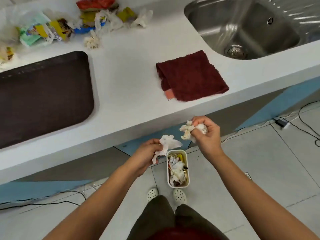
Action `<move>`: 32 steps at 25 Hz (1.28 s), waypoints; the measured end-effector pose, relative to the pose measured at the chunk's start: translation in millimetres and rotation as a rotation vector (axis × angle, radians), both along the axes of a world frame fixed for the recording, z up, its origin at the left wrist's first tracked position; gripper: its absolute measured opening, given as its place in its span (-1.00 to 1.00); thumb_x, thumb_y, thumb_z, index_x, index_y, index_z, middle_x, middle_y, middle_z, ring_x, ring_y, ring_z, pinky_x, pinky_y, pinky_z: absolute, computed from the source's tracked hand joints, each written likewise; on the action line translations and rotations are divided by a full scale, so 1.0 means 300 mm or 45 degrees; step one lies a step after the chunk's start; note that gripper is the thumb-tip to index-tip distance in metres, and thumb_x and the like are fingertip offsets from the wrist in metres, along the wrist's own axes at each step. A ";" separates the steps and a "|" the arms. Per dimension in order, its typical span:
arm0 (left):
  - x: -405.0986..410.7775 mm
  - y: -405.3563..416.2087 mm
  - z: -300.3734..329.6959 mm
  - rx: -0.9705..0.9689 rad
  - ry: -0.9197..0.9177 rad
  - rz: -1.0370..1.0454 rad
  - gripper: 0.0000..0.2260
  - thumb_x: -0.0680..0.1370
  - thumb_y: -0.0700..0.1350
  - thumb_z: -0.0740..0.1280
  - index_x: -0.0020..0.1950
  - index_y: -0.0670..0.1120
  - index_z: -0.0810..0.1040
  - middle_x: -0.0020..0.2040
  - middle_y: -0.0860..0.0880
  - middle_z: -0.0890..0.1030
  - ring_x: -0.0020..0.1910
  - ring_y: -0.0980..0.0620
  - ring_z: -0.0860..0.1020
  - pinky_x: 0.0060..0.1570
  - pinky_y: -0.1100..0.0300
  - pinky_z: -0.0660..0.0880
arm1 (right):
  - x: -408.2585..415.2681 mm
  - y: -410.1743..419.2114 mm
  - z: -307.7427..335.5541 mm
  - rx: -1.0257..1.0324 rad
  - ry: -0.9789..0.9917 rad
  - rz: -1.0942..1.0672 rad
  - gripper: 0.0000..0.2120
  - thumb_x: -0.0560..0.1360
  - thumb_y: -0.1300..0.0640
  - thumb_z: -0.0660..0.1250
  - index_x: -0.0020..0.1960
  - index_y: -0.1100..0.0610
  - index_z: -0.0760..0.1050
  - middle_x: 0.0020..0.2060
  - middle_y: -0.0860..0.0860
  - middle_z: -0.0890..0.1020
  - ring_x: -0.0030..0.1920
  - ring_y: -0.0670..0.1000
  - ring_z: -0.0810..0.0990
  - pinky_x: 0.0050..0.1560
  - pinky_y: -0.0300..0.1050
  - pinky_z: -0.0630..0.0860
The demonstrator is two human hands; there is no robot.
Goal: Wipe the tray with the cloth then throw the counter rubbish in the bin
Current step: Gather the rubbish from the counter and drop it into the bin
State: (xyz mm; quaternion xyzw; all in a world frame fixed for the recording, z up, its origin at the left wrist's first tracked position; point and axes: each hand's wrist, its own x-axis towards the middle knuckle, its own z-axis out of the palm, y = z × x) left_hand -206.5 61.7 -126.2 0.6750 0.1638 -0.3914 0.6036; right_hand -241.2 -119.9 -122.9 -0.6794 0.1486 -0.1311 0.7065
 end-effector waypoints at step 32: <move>0.088 -0.329 -1.355 0.538 0.265 -0.097 -0.66 0.52 -0.40 0.21 0.25 -0.15 0.48 0.19 -0.19 0.53 0.01 -0.09 0.53 -0.02 0.17 0.49 | -0.252 0.078 -1.489 0.309 1.339 -0.499 -0.88 0.49 0.29 0.22 -0.06 0.11 0.47 -0.05 0.06 0.49 -0.27 0.00 0.52 -0.51 -0.38 0.39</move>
